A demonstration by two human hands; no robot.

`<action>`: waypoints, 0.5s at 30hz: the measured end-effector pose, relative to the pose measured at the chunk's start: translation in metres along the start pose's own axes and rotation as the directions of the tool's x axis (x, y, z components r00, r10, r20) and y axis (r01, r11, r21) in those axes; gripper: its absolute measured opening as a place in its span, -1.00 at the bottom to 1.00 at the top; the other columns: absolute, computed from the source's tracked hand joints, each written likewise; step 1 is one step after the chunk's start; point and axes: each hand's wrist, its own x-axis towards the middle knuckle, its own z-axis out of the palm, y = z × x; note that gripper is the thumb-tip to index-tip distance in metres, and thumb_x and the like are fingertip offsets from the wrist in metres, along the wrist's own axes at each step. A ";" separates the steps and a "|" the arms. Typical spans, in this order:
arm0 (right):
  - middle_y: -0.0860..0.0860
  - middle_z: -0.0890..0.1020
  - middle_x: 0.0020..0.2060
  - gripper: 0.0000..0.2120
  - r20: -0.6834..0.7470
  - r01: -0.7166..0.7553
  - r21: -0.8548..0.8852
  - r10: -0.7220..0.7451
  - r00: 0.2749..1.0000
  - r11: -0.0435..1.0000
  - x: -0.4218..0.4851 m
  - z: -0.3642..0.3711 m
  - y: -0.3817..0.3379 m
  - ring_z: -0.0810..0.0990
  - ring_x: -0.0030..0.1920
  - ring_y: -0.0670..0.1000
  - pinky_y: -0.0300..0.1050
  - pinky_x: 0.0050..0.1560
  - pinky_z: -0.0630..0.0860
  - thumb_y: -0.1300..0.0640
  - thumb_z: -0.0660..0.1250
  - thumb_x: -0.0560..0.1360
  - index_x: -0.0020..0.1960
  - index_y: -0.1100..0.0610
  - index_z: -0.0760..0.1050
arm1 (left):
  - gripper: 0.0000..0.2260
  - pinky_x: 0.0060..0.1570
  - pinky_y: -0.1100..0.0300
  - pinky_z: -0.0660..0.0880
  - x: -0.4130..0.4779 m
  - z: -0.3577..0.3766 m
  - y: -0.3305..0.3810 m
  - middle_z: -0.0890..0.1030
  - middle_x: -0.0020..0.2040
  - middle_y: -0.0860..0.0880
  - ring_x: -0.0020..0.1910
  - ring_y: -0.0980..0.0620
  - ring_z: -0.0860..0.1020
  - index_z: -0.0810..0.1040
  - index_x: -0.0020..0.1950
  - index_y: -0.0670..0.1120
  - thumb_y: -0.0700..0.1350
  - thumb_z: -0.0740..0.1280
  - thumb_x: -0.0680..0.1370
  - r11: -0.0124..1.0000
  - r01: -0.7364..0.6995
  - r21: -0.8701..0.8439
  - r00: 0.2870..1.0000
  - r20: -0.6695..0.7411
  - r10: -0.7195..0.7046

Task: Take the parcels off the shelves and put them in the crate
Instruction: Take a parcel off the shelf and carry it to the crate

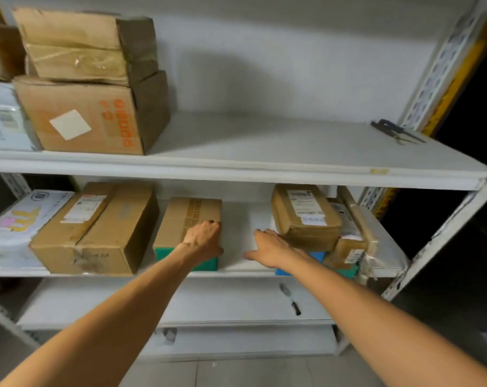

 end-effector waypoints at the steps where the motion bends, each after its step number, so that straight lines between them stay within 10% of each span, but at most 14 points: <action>1: 0.22 0.40 0.30 -0.43 0.004 0.007 0.006 -0.007 1.000 1.000 -0.014 -0.004 0.011 0.43 0.28 0.21 0.02 0.21 0.42 -0.12 0.32 0.52 0.36 0.23 0.31 | -0.56 -0.02 0.07 0.52 -0.007 -0.003 0.018 0.56 0.16 -0.16 0.07 -0.17 0.57 0.45 0.29 -0.12 -0.02 0.41 0.47 1.000 0.003 0.000 1.000 -0.003 -0.003; 15: 0.12 0.45 0.25 -0.62 -0.103 -0.050 0.137 0.064 0.993 0.989 -0.121 -0.049 0.133 0.47 0.23 0.09 -0.05 0.19 0.43 -0.01 0.34 0.54 0.25 0.17 0.38 | -0.56 -0.14 0.21 0.46 -0.041 -0.008 0.158 0.56 0.19 -0.11 -0.09 0.01 0.49 0.43 0.33 -0.13 -0.02 0.42 0.51 0.994 -0.012 -0.112 1.000 -0.008 0.011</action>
